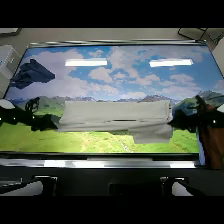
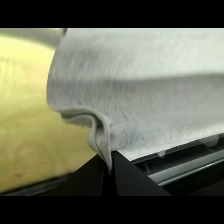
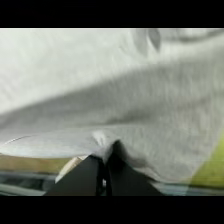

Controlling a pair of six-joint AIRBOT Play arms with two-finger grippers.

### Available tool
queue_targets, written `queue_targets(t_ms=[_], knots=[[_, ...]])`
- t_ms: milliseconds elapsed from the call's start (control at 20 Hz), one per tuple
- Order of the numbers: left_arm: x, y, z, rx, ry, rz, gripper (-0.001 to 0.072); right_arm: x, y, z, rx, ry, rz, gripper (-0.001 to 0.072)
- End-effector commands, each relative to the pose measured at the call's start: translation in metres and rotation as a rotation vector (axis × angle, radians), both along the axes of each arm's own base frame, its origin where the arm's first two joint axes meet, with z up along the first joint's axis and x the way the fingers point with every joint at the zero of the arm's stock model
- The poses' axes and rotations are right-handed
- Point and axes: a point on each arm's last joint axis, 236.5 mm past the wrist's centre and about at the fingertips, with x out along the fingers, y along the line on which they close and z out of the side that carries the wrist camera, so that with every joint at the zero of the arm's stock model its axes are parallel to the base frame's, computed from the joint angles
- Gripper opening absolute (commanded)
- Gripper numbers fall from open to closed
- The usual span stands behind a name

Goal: Fold the clothes and pants, and hang the long-sleeved shirts on hangers.

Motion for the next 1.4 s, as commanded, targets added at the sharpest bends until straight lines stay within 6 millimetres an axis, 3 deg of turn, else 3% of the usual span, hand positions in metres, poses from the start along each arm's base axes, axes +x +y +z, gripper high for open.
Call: queue_targets(t_ms=[0,100,200,350,500,550,600,650,700,750,800,850,900,950,1100,1200,1350], knots=[[0.075,-0.008,0.021,-0.042,-0.111,0.027,0.0030,0.087,0.001,0.015,-0.009,-0.163,-0.054,0.0047],[0.109,-0.013,0.015,-0.044,-0.117,0.010,0.0030,0.124,0.003,0.006,-0.037,-0.198,-0.062,0.0047],[0.137,-0.012,0.003,-0.043,-0.117,0.023,0.0030,0.148,-0.006,-0.008,-0.031,-0.168,-0.137,0.0047],[0.161,-0.011,-0.028,-0.052,-0.080,0.041,0.0030,0.150,-0.007,-0.041,-0.008,-0.088,-0.169,0.0048],[0.158,-0.015,-0.063,-0.065,-0.012,0.039,0.0033,0.144,0.001,-0.068,0.014,-0.017,-0.152,0.0049],[0.157,-0.016,-0.070,-0.074,0.016,0.056,0.0061,0.144,0.004,-0.071,0.014,-0.014,-0.145,0.0049],[0.156,-0.018,-0.073,-0.087,0.027,0.066,0.0166,0.144,0.008,-0.072,0.015,-0.014,-0.138,0.0051],[0.157,-0.019,-0.070,-0.105,0.027,0.071,0.0373,0.145,0.009,-0.070,0.020,-0.017,-0.138,0.0088],[0.158,-0.018,-0.063,-0.117,0.023,0.072,0.0526,0.145,0.009,-0.064,0.031,-0.020,-0.137,0.0175],[0.156,-0.014,-0.053,-0.125,0.024,0.051,0.0588,0.144,0.006,-0.055,0.037,-0.021,-0.126,0.0258],[0.154,-0.008,-0.040,-0.135,0.027,0.028,0.0596,0.143,-0.003,-0.042,0.036,-0.043,-0.089,0.0454],[0.152,0.000,-0.027,-0.143,0.027,0.018,0.0596,0.138,-0.016,-0.031,0.030,-0.054,-0.063,0.0596],[0.150,0.010,-0.012,-0.149,0.024,0.006,0.0610,0.129,-0.035,-0.024,0.020,-0.038,-0.071,0.0647],[0.148,0.018,0.000,-0.152,0.020,-0.001,0.0715,0.115,-0.056,-0.024,0.011,0.000,-0.091,0.0675],[0.143,0.038,0.032,-0.148,0.002,0.008,0.0710,0.067,-0.095,-0.045,-0.023,0.156,-0.111,0.0704],[0.143,0.044,0.050,-0.134,-0.031,0.028,0.0709,0.058,-0.099,-0.062,-0.029,0.174,-0.106,0.0708],[0.142,0.036,0.079,-0.113,-0.089,0.017,0.0709,0.065,-0.086,-0.085,0.048,0.173,-0.097,0.0710]])
